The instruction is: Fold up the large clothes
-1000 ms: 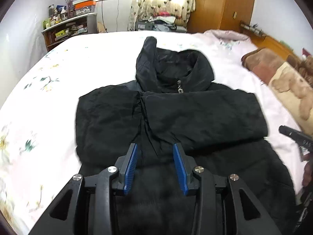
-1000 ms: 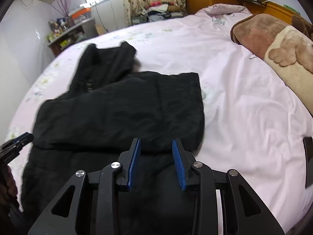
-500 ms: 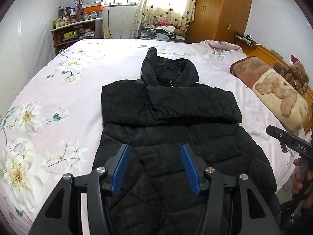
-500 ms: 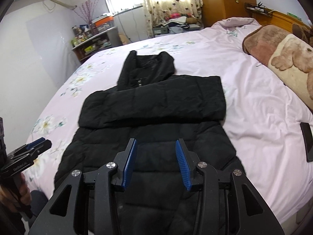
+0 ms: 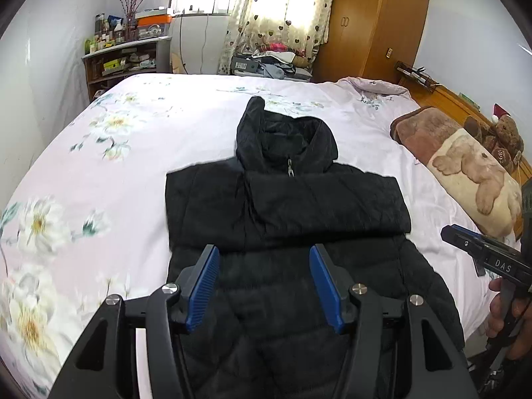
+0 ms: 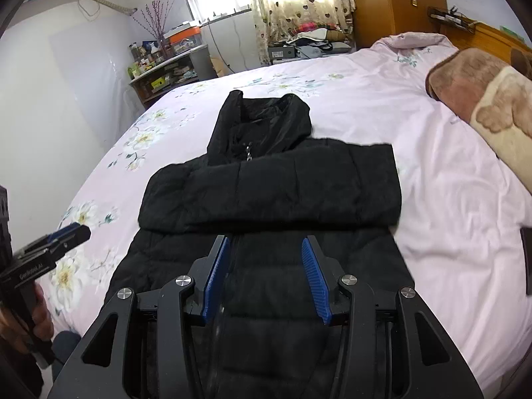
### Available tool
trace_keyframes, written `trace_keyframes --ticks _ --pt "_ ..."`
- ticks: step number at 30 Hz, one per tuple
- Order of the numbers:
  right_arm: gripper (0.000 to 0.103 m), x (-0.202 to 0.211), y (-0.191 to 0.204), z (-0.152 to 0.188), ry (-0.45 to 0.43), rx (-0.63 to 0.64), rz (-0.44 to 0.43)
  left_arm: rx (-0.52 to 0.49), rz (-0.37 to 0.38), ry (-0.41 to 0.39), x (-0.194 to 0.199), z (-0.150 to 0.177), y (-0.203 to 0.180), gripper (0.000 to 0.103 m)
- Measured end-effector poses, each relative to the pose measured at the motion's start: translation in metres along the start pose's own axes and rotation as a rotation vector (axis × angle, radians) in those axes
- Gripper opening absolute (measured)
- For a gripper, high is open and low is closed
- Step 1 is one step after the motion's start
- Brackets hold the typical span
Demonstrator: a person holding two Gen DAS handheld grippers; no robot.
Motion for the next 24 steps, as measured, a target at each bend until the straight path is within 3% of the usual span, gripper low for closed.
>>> trace_keyframes --ticks 14,17,24 --pt "0.048 -0.121 -0.017 -0.097 -0.001 0.034 -0.012 -0.087 0.012 -0.008 -0.144 -0.095 0.006 0.059" --pt "0.054 -0.158 -0.026 -0.112 0.012 0.023 -0.009 -0.102 0.011 -0.003 -0.182 -0.106 0.007 0.059" --pt "0.055 -0.250 -0.051 -0.116 0.095 -0.034 -0.008 -0.077 -0.015 0.063 -0.278 -0.109 0.020 0.062"
Point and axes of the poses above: each gripper's, at about its wrist camera, not at the fingertips, and x roughly against the way its jaws point, y to its left, z to its underside, the point moved 9 cm from there along -x, roughly the way its jaws point, and after that the axes turned 13 degrees about -y, right-handed, at the moved point
